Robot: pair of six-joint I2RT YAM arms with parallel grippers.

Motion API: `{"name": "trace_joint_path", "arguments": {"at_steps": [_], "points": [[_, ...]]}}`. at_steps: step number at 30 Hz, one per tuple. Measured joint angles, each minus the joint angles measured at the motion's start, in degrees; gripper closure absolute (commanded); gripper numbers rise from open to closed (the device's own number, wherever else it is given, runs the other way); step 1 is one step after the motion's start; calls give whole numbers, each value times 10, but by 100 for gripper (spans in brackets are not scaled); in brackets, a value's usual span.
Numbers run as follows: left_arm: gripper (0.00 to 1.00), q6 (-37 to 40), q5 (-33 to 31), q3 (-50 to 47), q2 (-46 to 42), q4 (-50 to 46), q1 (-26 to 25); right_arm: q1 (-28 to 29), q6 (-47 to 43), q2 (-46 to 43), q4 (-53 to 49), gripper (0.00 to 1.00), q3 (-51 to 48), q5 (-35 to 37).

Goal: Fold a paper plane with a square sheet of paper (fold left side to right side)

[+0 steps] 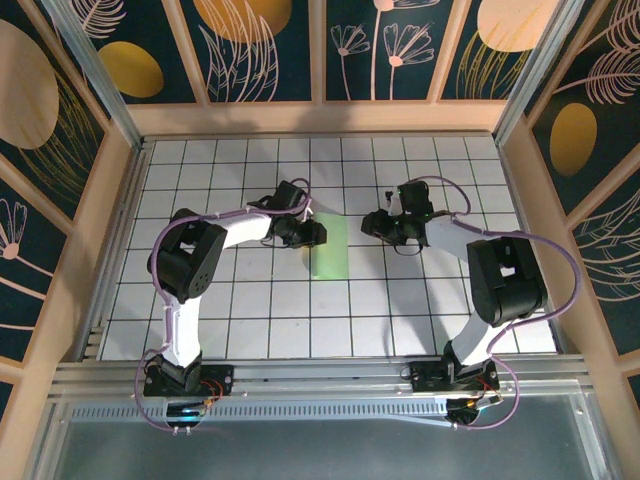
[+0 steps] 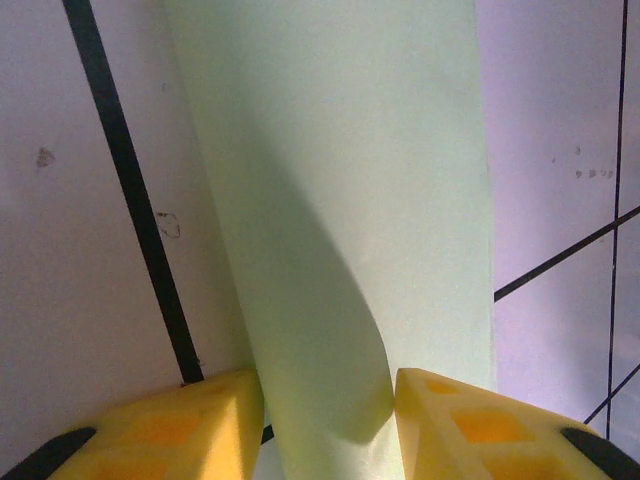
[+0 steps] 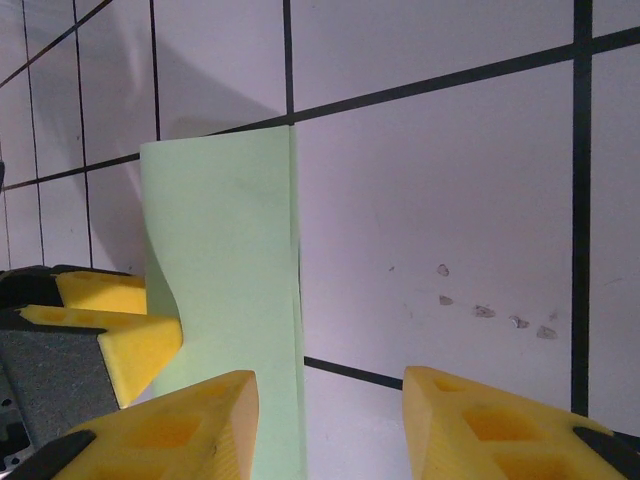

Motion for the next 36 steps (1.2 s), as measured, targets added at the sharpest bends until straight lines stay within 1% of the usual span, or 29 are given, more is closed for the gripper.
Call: {"name": "trace_joint_path", "arguments": {"at_steps": [8, 36], "points": [[58, 0, -2, 15, 7, -20, 0, 0, 0, 0, 0, 57, 0, 1], [55, 0, -2, 26, 13, -34, -2, 0, -4, 0, 0, 57, 0, 0]]}}
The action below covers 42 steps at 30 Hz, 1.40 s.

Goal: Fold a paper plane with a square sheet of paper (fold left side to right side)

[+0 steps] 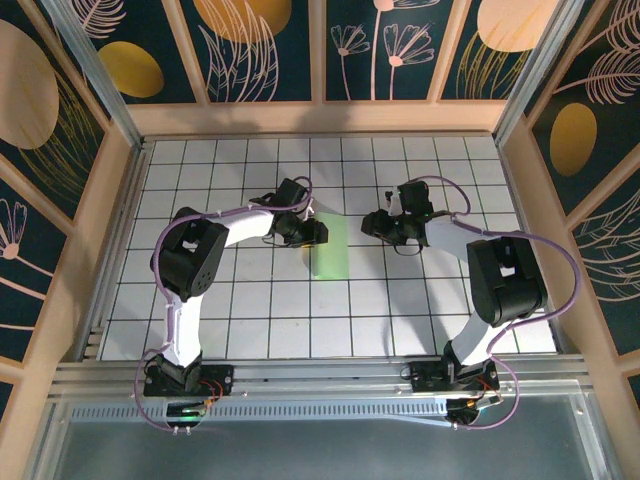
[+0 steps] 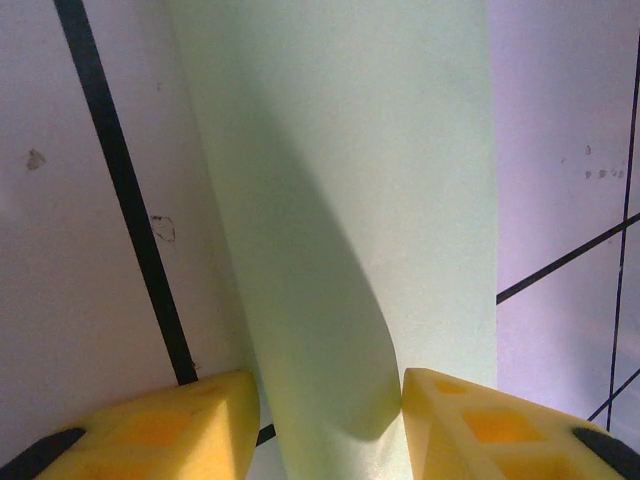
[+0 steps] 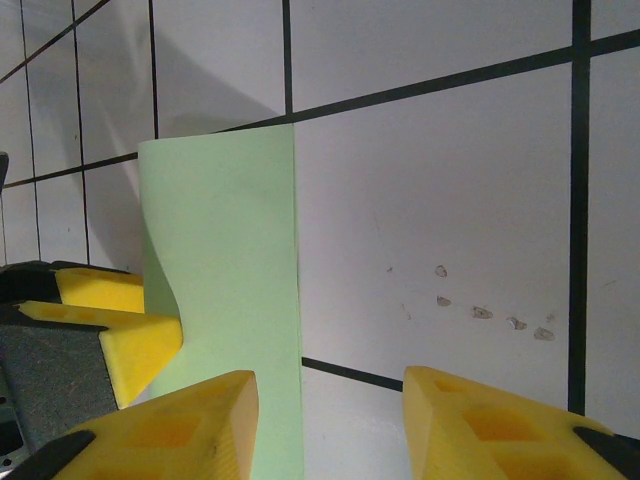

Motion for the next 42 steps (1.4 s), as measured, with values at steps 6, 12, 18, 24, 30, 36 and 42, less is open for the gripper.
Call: {"name": "trace_joint_path", "arguments": {"at_steps": [6, 12, 18, 24, 30, 36, 42], "points": [[55, 0, 0, 0, 0, 0, 0, 3, 0, 2, 1, 60, 0, -16], [55, 0, -2, 0, 0, 0, 0, 23, 1, 25, 7, 61, 0, -41], [55, -5, -4, 0, 0, 0, -1, 28, 2, 31, 12, 61, 0, -44], [55, -7, -5, -2, 0, 3, -1, 28, 2, 31, 13, 61, 0, -44], [55, -7, -9, -2, -1, 3, -2, 28, 2, 31, 13, 63, 0, -45], [55, -7, -11, -2, -1, 3, -3, 39, 5, 45, 20, 75, 1, -68], [56, -7, -11, -3, -1, 3, -3, 64, 16, 80, 38, 83, 11, -90]]}}
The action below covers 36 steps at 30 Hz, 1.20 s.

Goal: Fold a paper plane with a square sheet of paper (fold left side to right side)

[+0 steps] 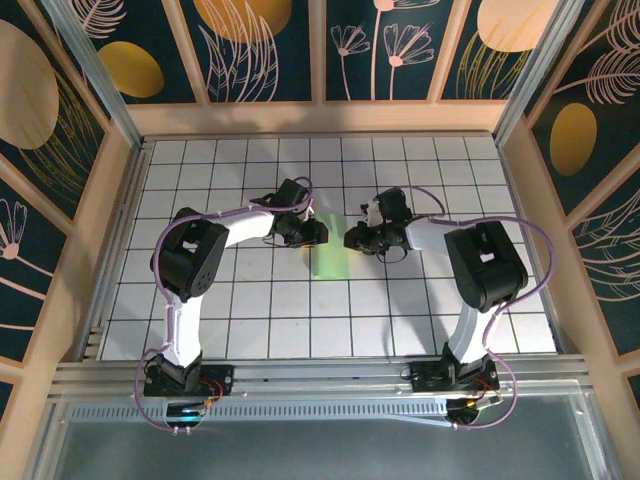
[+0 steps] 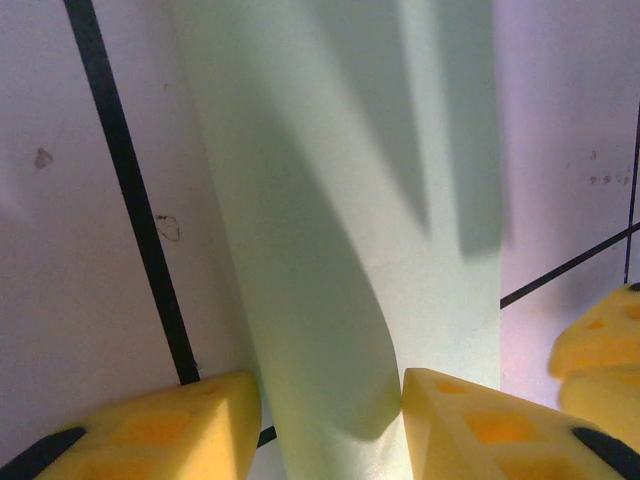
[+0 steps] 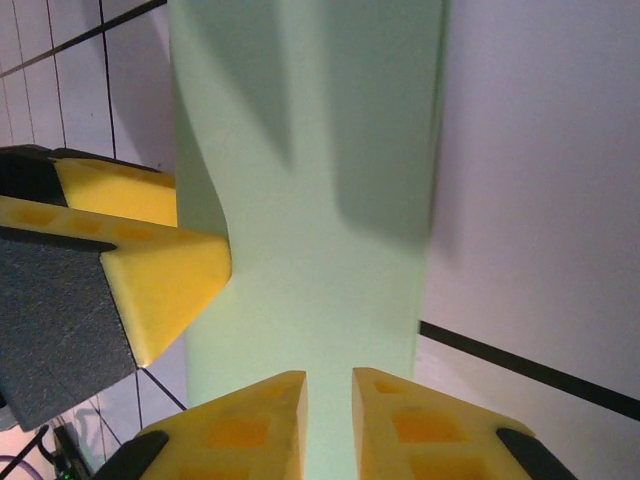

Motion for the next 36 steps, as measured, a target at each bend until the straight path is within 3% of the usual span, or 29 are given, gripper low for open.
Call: {"name": "trace_joint_path", "arguments": {"at_steps": [17, 29, 32, 36], "points": [[55, 0, -13, -1, -2, 0, -3, 9, 6, 44, 14, 100, 9, 3], [37, -3, -40, -40, -44, 26, 6, 9, 1, 47, -2, 100, 17, 7], [41, 3, -62, -48, -65, 11, 26, 9, -1, 48, -7, 100, 20, 8], [57, 24, -71, -48, -92, 2, 35, 9, -1, 49, -8, 100, 21, 8]]}}
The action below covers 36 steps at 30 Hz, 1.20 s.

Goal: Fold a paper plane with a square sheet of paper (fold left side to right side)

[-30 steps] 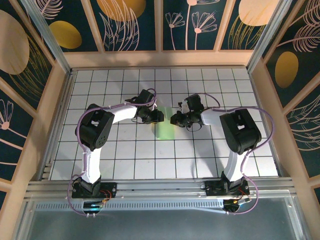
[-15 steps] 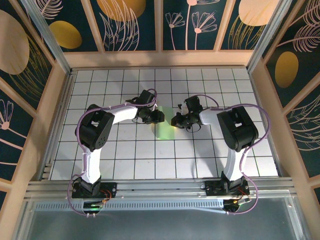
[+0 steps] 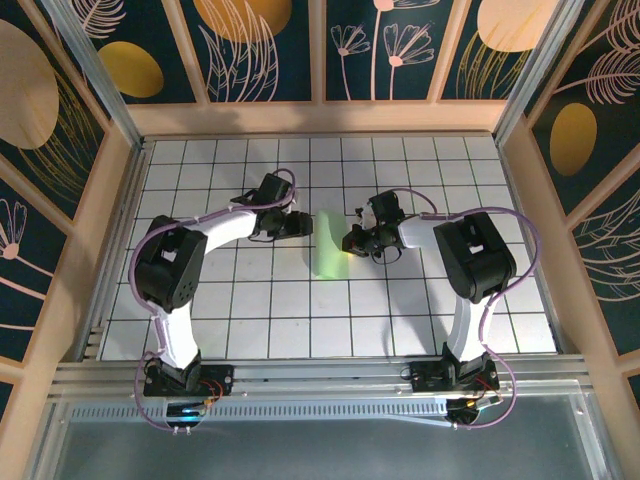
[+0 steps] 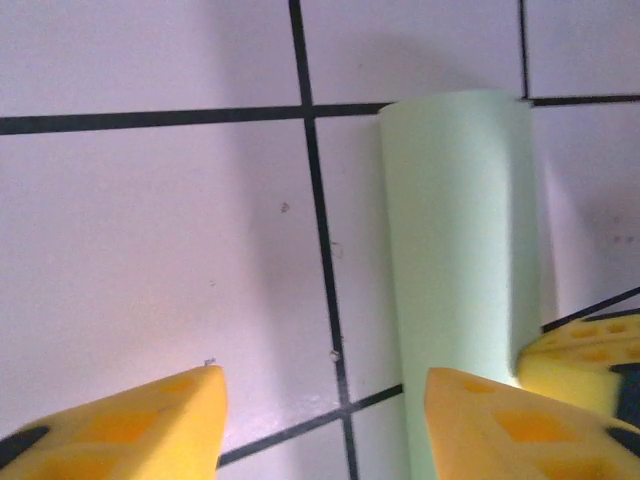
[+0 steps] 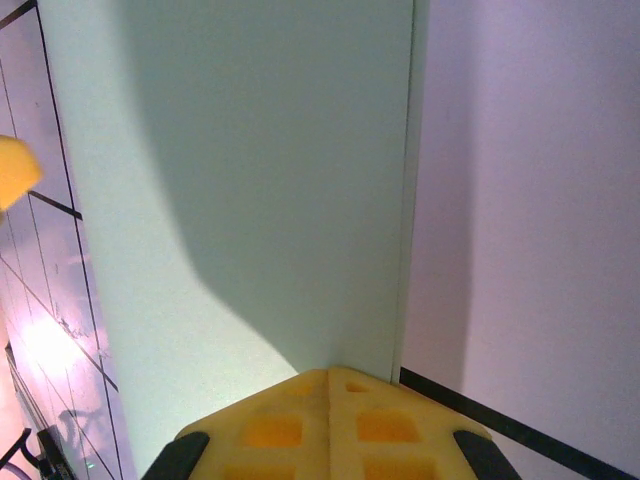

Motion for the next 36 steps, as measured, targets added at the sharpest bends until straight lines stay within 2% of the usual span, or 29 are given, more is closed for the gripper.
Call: {"name": "trace_joint_path", "arguments": {"at_steps": [6, 12, 15, 25, 36], "points": [[71, 12, 90, -35, -38, 53, -5, 0, 0, 0, 0, 100, 0, 0], [76, -2, 185, -47, -29, 120, -23, 1, 0, 3, -2, 100, 3, 0], [77, -11, 207, -47, -12, 144, -32, 1, 0, 3, -2, 100, 3, 0], [84, -20, 184, -47, 61, 142, -34, 2, -9, 4, -10, 100, 8, 5], [85, -24, 159, -58, 65, 140, -17, 6, -15, 5, -22, 100, 15, 14]]}}
